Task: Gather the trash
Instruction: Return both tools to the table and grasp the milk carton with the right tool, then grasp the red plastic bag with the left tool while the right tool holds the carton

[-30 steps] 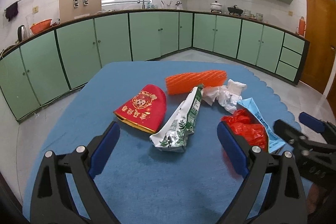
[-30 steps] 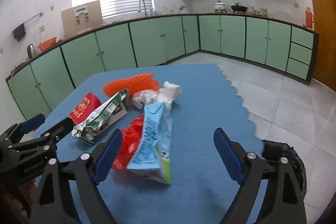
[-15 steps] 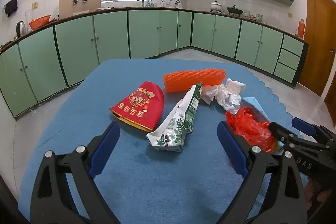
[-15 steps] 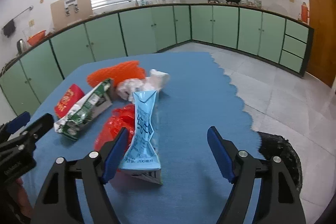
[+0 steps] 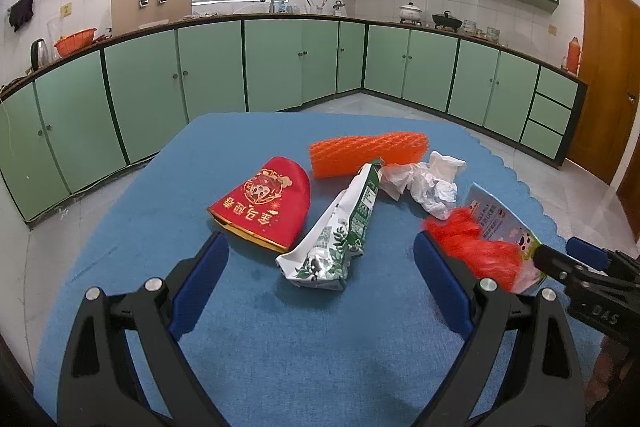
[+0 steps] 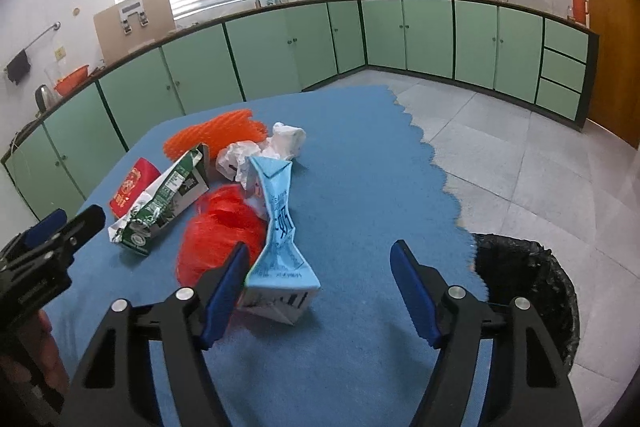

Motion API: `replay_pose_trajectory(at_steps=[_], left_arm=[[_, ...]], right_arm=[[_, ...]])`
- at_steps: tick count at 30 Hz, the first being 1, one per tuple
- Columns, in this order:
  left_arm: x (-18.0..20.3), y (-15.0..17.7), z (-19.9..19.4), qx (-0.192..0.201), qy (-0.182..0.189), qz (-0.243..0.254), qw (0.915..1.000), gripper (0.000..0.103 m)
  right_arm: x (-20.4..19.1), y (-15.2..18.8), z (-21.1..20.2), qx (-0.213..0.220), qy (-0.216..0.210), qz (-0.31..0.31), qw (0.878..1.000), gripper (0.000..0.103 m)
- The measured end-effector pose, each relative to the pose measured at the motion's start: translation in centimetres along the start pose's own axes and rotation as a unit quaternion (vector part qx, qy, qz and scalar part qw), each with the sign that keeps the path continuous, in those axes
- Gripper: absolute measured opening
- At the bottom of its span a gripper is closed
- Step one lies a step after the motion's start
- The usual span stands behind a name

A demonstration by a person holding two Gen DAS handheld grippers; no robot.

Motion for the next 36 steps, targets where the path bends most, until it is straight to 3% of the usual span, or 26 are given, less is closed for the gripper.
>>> replay_pose_trajectory(at_steps=[8,23,24,26,30,36], left_arm=[[0.7,0.1,0.1,-0.004,0.006,0.003,1.0,0.091],[2.0,0.2,0.4,-0.007,0.015,0.007,0.9998,0.091],[2.2,0.2,0.3,-0.007,0.017,0.007,0.9998,0.091],[2.7,0.3,0.2,-0.009,0.024,0.005,0.9997,0.091],[4.2,0.3,0.0,-0.009,0.042,0.007,0.9991,0.091],[8.1,0.6,0.1,-0.012,0.081,0.014,0.9965,0.09]], right_arm=[[-0.5,0.3,1.2,-0.015,-0.014,-0.004,1.0,0.071],[0.5,0.8,5.0,-0.072,0.014,-0.009,0.997,0.071],[0.6,0.6,5.1,-0.074,0.016,-0.014,0.997,0.067],[0.7,0.8,5.6,-0.089,0.017,-0.024,0.996,0.047],[1.1,0.7,4.8,-0.082,0.012,-0.02,0.996,0.046],[4.4,0.0,1.7,-0.052,0.042,0.003,0.998,0.046]])
Point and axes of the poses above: each gripper's, at about its wrist camera, not at the fingertips, and z roughly the way its jaws point, x to its right, y to its underside, the point moved 10 cm from there along z, roughly the way its jaws point, and after that the axes turned 4 degrees about -y, right-handed, at the moved point
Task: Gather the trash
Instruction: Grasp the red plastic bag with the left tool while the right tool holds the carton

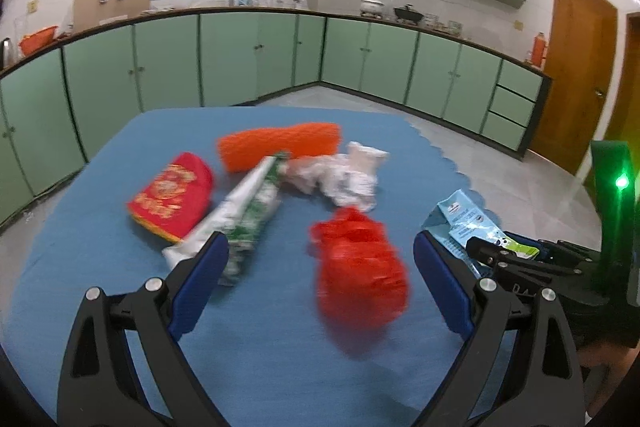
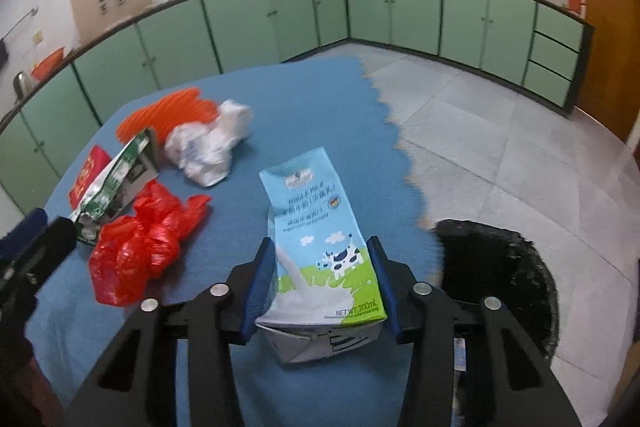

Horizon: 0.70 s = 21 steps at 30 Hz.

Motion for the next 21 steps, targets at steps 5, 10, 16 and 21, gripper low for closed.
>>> replay_pose_trajectory(at_steps=[5,10,16,21], left_arm=[[3.3,0.5,2.2,-0.015,-0.003,0.03,0.9994,0.079],[3.8,1.5,4.6,-0.046,-0.013,0.023,0.9986,0.075],[3.4,2.6,6.9,-0.099,-0.001,-0.008,0.995,0.069],[3.9,3.1,7.7,-0.12,0.01,-0.02,0.9925,0.048]], right_arm=[[2.6,-0.4,-2.0,0.013,0.009,0.014,1.0,0.046],[3.5,0.4,-1.9,0.002,-0.002,0.023,1.0,0.046],[3.4,2.2,-0.5,-0.025,-0.017,0.024,0.999,0.047],[3.0,2.1,0.2,-0.025,-0.013,0.014,0.999,0.049]])
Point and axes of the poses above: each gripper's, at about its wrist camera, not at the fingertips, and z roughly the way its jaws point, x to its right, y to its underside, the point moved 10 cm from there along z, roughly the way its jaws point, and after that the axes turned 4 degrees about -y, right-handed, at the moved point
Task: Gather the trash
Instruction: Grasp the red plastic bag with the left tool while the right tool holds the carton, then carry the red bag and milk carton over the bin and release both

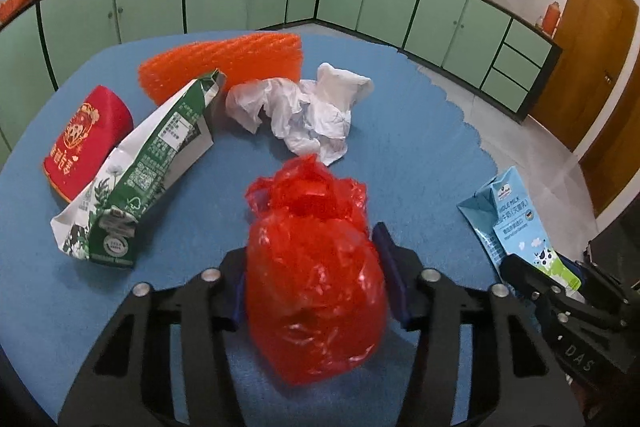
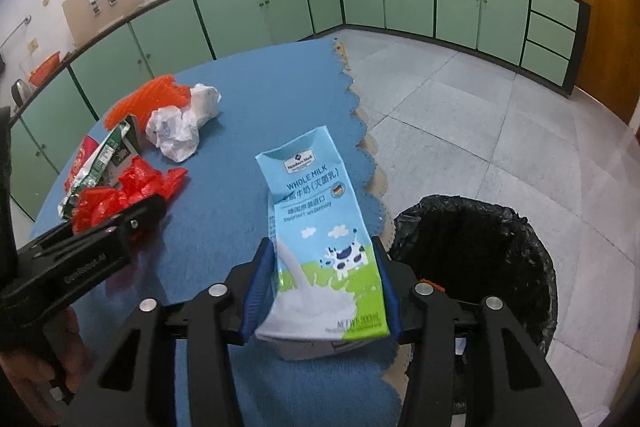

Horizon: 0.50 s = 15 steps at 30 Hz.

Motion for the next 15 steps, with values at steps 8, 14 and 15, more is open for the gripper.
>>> replay_pose_trajectory(at_steps=[8,14,15], left_arm=[[0.6,-0.1,-1.1,0.018,-0.005,0.008,0.9998,0.04],[1.0,0.1,-2.7,0.031,-0.002,0.018,0.9993,0.039],[1.1,-0.1,-3.0,0.035,0.0,0.02,0.9992,0.039]], right_arm=[[0.2,-0.6,-0.6,0.01,0.002,0.01,1.0,0.037],[0.3,-1.9,-2.7,0.034,0.0,0.013,0.999,0.035],[0.3,-2.1,-3.1,0.037,0.001,0.011,0.999,0.035]])
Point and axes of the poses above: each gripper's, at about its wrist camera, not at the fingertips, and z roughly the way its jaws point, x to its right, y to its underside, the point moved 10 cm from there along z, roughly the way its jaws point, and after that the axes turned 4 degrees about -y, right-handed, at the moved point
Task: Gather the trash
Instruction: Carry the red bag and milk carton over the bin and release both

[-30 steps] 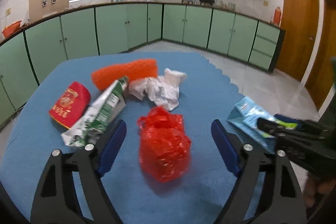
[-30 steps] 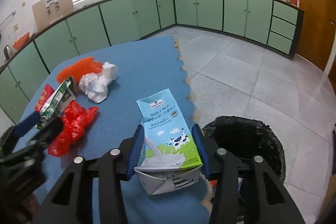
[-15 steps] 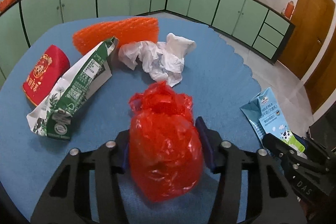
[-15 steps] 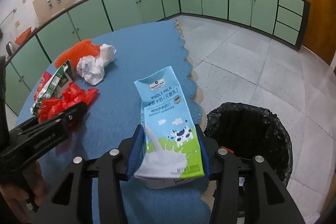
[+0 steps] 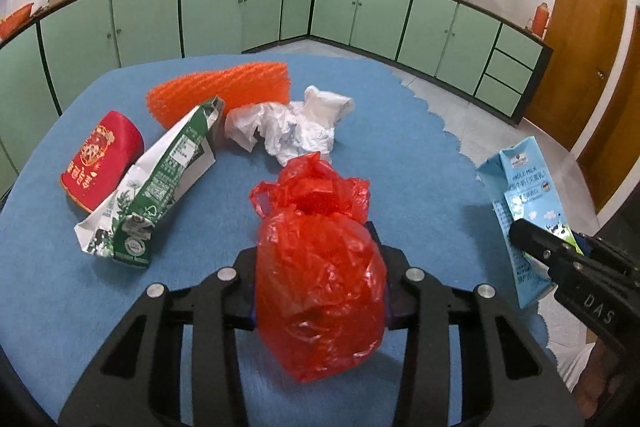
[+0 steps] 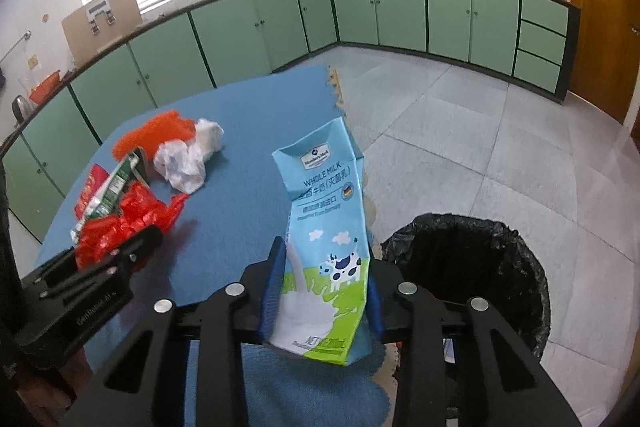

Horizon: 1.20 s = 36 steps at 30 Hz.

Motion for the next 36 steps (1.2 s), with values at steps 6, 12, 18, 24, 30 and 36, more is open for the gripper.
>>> replay_pose_trajectory(at_steps=[6,12,18,24,30,36], left_arm=[[1.7,-1.2,-2.2,0.025,0.02,0.012,0.9994,0.039],[5.5,-1.9,-3.6,0.042,0.059,0.03,0.9969,0.039],[11.0,-2.0,-3.8,0.045,0.104,0.054,0.992,0.039],[16.6,-1.6,-3.3,0.043,0.145,0.079,0.9854,0.039],[21.3,-1.5,-1.7,0.037,0.176,0.097,0.9788,0.039],[24.8,-0.7,1.2,0.006,0.198,0.118,0.9732,0.048]], right_arm=[[0.7,-1.1,-2.4,0.019,0.002,0.008,1.0,0.035],[3.4,-1.3,-4.8,0.031,0.022,0.023,0.999,0.034],[8.6,-0.8,-7.1,0.042,0.063,0.059,0.995,0.034],[13.3,-0.3,-8.9,0.052,0.098,0.087,0.99,0.034],[16.9,0.3,-9.5,0.052,0.119,0.105,0.986,0.02],[20.3,1.7,-7.4,0.028,0.118,0.127,0.984,0.015]])
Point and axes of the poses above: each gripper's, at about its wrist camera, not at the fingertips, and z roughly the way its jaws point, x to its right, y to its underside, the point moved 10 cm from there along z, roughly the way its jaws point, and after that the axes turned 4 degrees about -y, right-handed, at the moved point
